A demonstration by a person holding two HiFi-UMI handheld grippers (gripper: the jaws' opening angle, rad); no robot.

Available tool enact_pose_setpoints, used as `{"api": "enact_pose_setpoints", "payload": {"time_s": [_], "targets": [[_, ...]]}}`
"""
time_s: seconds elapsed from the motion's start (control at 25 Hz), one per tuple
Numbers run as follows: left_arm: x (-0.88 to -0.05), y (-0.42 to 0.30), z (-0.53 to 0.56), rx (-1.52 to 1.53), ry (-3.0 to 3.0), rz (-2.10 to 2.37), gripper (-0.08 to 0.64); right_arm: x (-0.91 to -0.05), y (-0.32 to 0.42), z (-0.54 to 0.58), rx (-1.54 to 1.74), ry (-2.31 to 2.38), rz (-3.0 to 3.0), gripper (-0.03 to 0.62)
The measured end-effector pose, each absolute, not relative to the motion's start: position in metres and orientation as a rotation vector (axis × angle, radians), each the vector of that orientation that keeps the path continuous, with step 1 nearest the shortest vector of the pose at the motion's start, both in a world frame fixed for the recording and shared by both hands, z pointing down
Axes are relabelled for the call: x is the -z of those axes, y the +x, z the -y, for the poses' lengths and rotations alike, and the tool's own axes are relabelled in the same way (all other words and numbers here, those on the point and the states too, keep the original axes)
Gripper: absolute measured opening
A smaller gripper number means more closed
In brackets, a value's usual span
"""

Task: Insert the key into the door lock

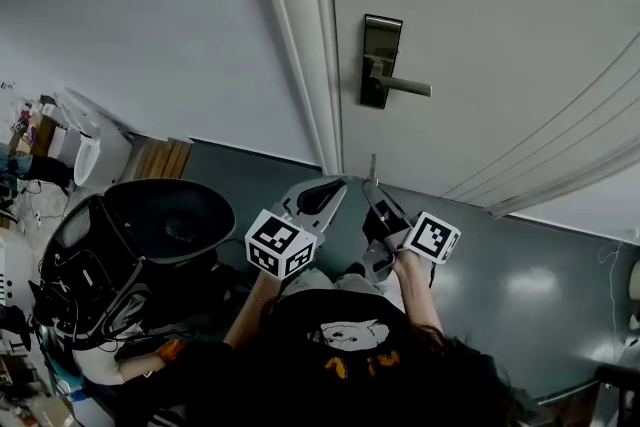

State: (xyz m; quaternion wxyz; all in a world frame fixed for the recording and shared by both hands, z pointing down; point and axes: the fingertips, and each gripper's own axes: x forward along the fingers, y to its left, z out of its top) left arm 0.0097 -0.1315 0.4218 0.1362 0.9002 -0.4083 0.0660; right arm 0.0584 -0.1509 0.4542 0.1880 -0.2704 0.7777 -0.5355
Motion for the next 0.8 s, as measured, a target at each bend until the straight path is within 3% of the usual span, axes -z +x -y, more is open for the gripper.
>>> {"api": "enact_pose_setpoints", "payload": {"time_s": [0.8], "targets": [[-0.413,0.005,0.187,-0.202,2.718,0.970,0.020,-0.466,0.050,0.214,1.495,-0.917,-2.098,0.020]]}}
